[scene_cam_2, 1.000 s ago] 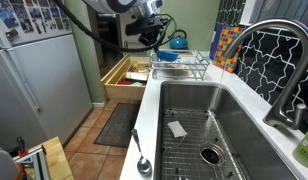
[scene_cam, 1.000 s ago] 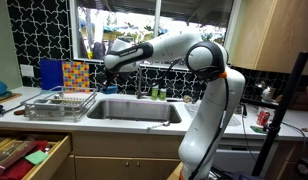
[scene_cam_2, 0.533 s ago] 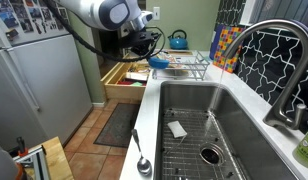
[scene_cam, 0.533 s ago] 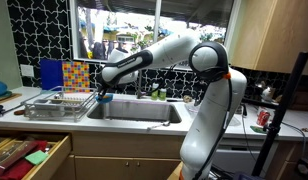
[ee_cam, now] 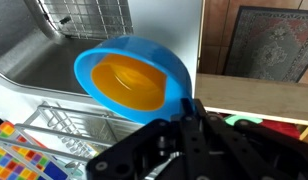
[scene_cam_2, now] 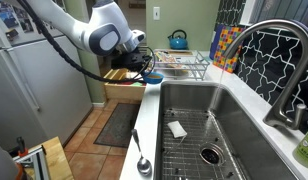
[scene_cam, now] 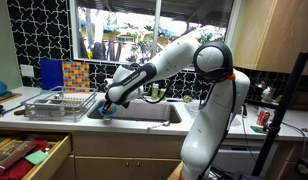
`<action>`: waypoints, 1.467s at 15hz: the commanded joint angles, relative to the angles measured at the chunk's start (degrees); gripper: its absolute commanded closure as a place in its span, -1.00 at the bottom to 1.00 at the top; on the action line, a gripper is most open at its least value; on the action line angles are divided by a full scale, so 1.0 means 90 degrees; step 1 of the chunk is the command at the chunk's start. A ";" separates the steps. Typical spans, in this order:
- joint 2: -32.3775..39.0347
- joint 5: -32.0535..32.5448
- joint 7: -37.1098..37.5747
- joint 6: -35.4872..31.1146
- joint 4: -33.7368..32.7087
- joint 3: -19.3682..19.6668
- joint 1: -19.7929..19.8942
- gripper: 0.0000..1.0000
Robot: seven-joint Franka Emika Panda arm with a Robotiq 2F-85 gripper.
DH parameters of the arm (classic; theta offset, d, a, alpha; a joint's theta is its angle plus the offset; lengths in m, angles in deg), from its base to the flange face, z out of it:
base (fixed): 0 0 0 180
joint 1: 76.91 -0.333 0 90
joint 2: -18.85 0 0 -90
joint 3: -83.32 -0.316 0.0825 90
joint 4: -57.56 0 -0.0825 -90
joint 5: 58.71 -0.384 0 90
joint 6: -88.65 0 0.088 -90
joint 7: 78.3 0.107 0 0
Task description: Put the blue bowl on the counter in front of the sink and spill the liquid in the orange bowl into the sink then set it down on the counter next to the blue bowl.
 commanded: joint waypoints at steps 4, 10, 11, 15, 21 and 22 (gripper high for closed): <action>0.0146 -0.0363 0.0085 -0.0672 0.0577 0.0231 -0.0127 0.98; 0.0501 -0.0709 0.0030 -0.1069 0.0635 0.0227 -0.0172 0.90; 0.0543 -0.0737 0.0034 -0.1113 0.0627 0.0216 -0.0171 0.40; 0.0548 -0.0859 0.0124 -0.1088 0.0547 0.0171 -0.0179 0.00; 0.0587 -0.0474 0.0720 -0.0964 0.0286 0.0120 0.0124 -0.76; 0.0604 -0.0416 0.0850 -0.0937 0.0262 0.0124 0.0189 -0.78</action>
